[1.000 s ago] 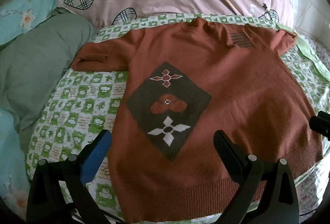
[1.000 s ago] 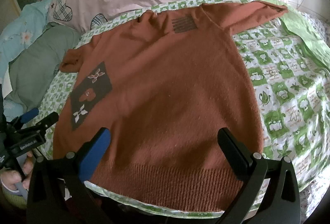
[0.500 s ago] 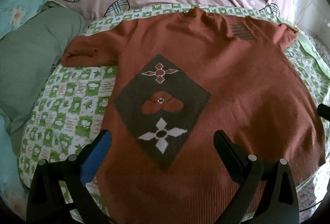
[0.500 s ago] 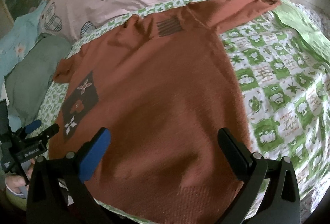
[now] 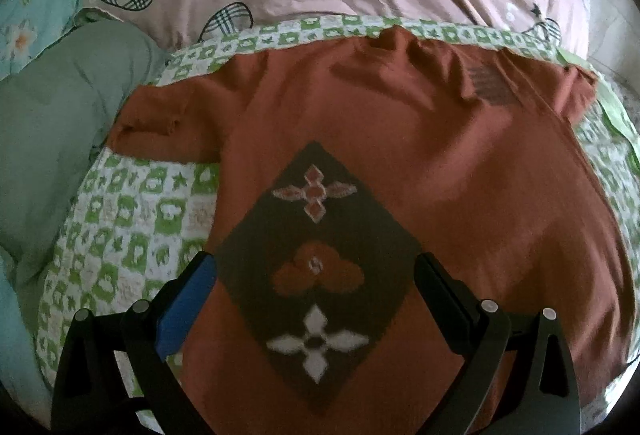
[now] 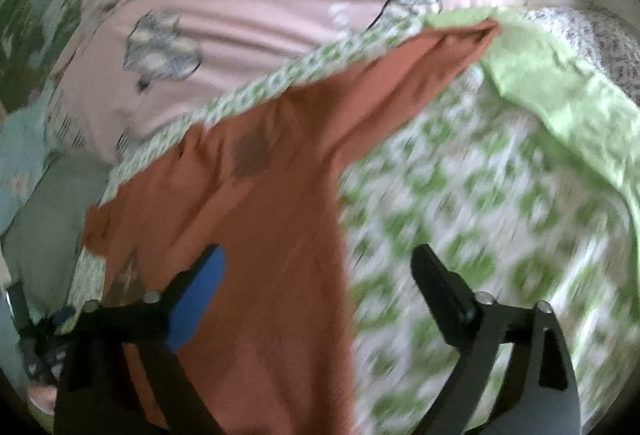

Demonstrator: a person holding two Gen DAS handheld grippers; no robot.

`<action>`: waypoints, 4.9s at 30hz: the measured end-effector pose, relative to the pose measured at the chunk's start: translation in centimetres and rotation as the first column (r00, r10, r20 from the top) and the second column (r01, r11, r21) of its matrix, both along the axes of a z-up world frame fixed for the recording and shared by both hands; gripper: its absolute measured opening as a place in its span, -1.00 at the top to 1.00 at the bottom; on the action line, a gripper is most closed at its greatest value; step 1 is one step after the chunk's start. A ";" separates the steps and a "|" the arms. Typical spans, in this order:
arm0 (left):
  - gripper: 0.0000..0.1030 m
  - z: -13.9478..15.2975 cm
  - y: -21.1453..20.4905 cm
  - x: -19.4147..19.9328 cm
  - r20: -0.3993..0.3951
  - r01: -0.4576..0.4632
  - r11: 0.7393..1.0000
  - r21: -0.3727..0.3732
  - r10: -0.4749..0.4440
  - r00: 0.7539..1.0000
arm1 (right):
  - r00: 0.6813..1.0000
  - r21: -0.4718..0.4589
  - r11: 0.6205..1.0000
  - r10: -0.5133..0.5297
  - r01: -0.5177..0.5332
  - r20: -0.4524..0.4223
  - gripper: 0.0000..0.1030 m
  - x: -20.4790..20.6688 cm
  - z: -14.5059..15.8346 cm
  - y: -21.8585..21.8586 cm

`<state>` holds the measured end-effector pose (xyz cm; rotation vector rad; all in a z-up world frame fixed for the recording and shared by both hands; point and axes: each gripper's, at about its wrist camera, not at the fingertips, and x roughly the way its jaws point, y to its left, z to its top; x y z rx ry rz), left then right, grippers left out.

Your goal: Fold small clothes

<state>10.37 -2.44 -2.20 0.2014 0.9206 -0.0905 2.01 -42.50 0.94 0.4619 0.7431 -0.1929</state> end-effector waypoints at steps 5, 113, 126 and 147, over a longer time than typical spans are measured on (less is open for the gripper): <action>-0.93 0.2 -0.5 2.7 -0.010 -0.020 1.000 0.022 0.021 1.000 | 0.991 0.033 0.991 -0.129 0.128 0.021 -0.46 4.9 0.4 -9.2; 0.30 -6.4 7.4 20.8 -0.151 0.015 0.791 -0.612 -0.136 0.979 | 0.990 0.152 0.982 0.123 -0.110 -0.076 -0.14 15.9 -9.1 1.5; 0.61 -3.4 6.2 19.6 -0.025 0.089 0.797 -0.598 -0.129 0.991 | 0.991 0.077 0.990 0.120 -0.115 -0.066 0.83 19.1 -8.6 -1.4; 0.72 -3.1 8.2 18.0 -0.003 0.057 0.871 -0.488 -0.067 0.998 | 0.975 0.048 0.985 0.169 -0.164 -0.144 -0.24 19.3 -11.9 3.4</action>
